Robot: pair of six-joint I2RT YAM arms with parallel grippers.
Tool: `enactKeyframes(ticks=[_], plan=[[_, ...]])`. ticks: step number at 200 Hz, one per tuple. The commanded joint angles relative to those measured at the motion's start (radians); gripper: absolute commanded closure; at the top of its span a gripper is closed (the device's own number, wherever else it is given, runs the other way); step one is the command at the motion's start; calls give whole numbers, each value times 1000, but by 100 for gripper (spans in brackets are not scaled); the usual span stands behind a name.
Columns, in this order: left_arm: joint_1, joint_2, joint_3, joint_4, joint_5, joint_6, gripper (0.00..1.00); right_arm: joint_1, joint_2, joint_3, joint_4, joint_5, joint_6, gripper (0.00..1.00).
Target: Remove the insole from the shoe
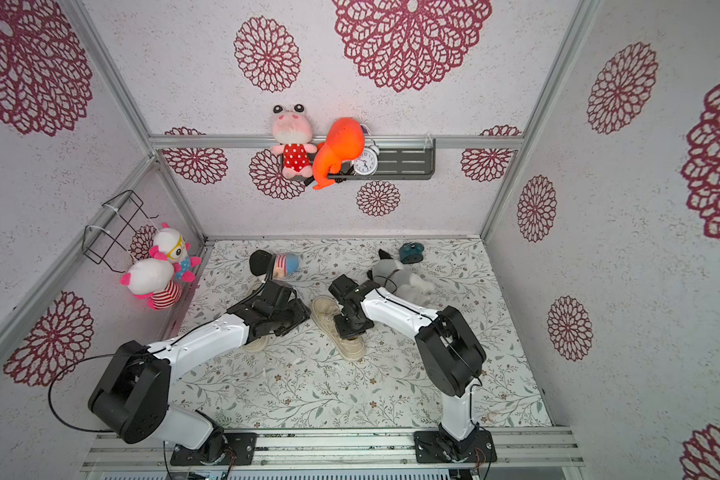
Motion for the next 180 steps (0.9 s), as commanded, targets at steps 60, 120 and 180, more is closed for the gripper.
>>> enactKeyframes(ticks=[60,120,180], plan=[[10,139,39,87,145,4,38,4,121,81,-24,7,-60,35],[15,181,59,102,138,-16,38,13,274,113,-40,70,-53,53],[23,193,77,113,119,-46,36,12,209,109,26,34,33,100]])
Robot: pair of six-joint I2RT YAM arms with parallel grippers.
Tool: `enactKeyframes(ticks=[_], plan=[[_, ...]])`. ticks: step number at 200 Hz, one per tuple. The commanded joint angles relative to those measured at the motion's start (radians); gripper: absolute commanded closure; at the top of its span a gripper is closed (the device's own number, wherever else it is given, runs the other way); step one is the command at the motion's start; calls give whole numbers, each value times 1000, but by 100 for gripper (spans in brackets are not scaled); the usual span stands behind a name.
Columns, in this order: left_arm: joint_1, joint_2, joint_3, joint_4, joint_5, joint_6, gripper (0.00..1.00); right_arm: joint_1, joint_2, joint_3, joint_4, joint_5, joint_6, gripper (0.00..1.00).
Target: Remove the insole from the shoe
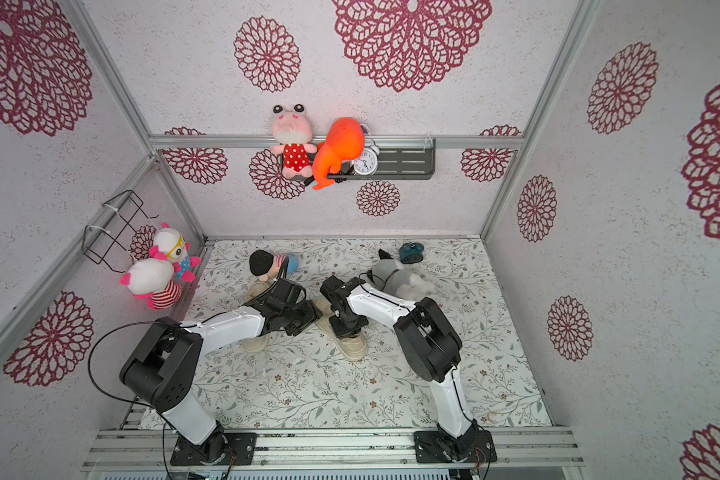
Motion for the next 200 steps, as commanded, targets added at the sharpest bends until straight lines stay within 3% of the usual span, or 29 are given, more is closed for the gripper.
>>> enactKeyframes(ticks=[1,41,81,116,164,190,200], plan=[[11,18,18,28,-15,-23,36,-4,28,-42,100,-9,60,100],[24,17,8,49,-25,-49,32,-18,-122,-26,153,-45,210,100],[32,66,37,88,0,-31,29,-25,-178,-20,179,-107,295,100],[76,188,106,147,42,-17,35,-35,-203,1,167,-146,321,100],[83,296,200,143,-1,20,42,-71,-249,-44,239,-265,420,100],[98,260,158,223,-42,40,39,-92,-263,-85,305,-261,514,100],[100,169,104,282,-81,51,35,-100,-248,-88,316,-247,553,100]])
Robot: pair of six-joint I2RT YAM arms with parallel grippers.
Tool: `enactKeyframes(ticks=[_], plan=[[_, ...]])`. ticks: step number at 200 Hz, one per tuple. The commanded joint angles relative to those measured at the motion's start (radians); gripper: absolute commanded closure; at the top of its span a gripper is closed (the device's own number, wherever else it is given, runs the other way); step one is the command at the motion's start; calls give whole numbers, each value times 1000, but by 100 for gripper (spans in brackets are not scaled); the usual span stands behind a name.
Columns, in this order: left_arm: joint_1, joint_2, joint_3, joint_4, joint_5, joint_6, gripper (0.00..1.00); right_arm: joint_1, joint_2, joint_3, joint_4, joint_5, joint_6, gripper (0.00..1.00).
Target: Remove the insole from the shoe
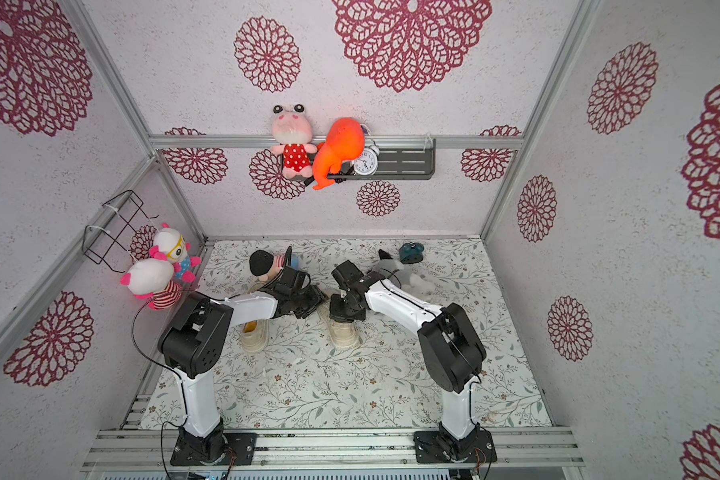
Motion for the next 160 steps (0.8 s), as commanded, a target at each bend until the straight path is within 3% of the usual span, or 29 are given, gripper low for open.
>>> enactKeyframes(ticks=[1,33,54,71,73,76,79,98,124,160], plan=[[24,-101,-76,112,-106,33,35,-19,-67,7,79,-19,128,100],[-9,-343,-234,117,-252,171,30,-22,-15,30,115,22,300,100],[-137,-525,-357,99,-484,346,27,-18,31,75,80,21,374,100],[-243,-630,-453,120,-576,412,23,-13,55,102,48,27,403,100],[-254,-639,-461,120,-584,414,21,-12,56,104,46,27,406,100],[-273,-654,-475,120,-598,415,3,-12,58,106,46,27,412,100],[-291,-666,-490,123,-608,415,1,-11,59,106,44,26,416,100],[-379,-720,-566,164,-627,453,2,-11,70,110,49,16,439,100],[-432,-747,-661,288,-589,477,2,-10,90,130,42,1,444,100],[-519,-647,-731,551,-615,582,2,-9,97,141,34,-13,448,100]])
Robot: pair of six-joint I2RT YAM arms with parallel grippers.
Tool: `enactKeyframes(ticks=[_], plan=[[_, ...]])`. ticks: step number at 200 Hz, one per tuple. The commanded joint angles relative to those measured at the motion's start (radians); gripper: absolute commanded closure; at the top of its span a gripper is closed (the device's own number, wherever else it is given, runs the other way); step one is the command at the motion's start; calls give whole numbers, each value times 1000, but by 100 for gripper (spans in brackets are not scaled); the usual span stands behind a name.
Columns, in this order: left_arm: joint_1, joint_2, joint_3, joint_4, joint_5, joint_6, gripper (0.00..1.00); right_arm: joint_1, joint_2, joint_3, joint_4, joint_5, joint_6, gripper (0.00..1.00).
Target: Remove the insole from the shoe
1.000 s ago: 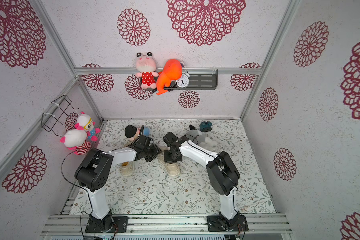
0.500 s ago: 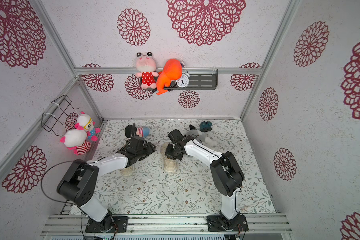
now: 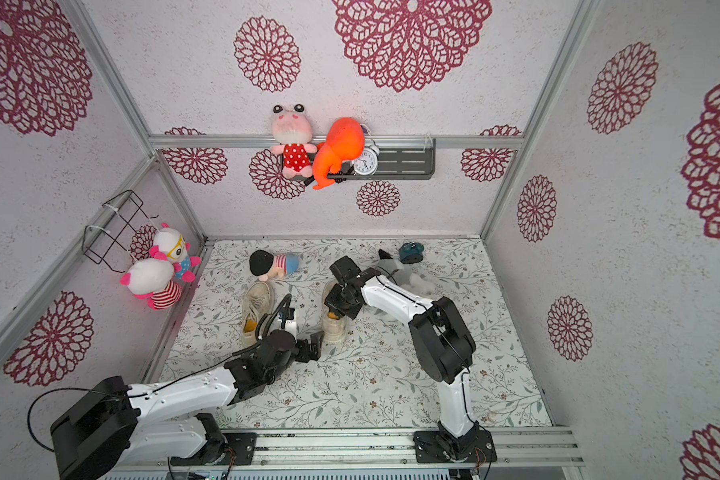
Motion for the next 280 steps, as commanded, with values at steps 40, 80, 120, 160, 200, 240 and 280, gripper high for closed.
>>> enactKeyframes(ticks=[40,80,120,160,200,240,280], plan=[[-43,244,4,482,42,166,2,-2,-33,45,-15,4,18,100],[-39,381,16,562,-19,234,2,-2,-44,54,-24,-15,6,100],[-37,486,45,621,-54,283,8,-2,-54,96,-78,-42,-21,100],[-15,518,52,651,-115,324,25,-3,-83,123,-142,-60,-56,100],[-3,536,49,670,-117,318,37,-9,-88,120,-178,-69,-77,100],[12,539,48,602,-117,255,43,-50,-94,215,-354,-139,-253,100],[33,549,56,524,-76,182,44,-107,-101,330,-630,-181,-473,100]])
